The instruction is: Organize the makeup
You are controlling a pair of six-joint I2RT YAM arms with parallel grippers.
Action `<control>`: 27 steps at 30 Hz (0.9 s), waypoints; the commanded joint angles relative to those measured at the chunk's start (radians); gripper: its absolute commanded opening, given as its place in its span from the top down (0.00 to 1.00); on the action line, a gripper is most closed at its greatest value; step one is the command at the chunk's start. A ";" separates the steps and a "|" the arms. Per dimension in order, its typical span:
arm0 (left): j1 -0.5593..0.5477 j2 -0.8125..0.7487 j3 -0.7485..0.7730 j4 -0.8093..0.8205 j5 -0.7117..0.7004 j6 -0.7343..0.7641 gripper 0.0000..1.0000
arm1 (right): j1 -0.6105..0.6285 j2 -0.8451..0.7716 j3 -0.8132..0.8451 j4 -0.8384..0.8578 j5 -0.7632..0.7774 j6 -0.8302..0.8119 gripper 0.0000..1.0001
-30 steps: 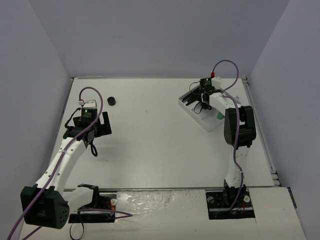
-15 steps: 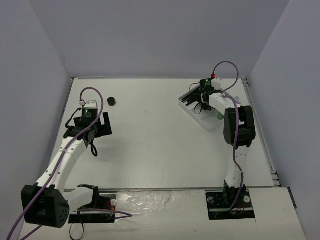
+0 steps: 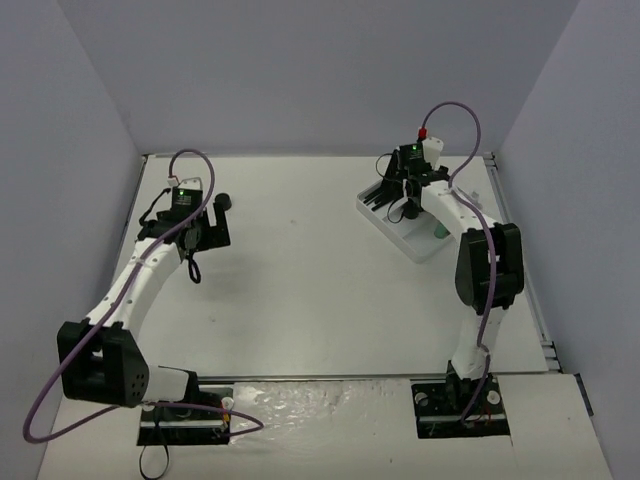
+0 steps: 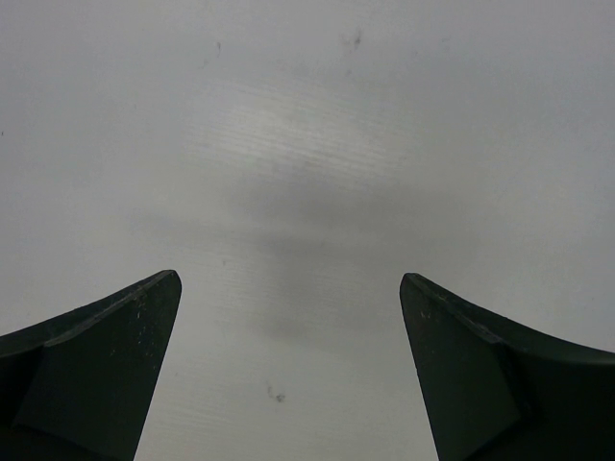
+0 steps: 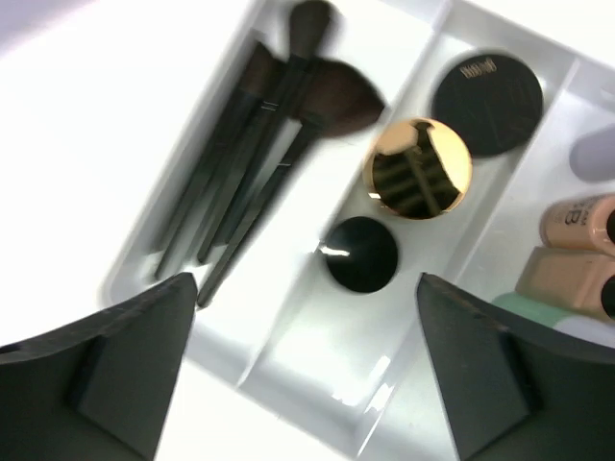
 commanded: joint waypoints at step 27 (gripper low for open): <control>0.084 1.008 1.065 -0.094 0.108 0.048 0.14 | 0.053 -0.861 -0.456 0.024 -0.342 -0.143 0.00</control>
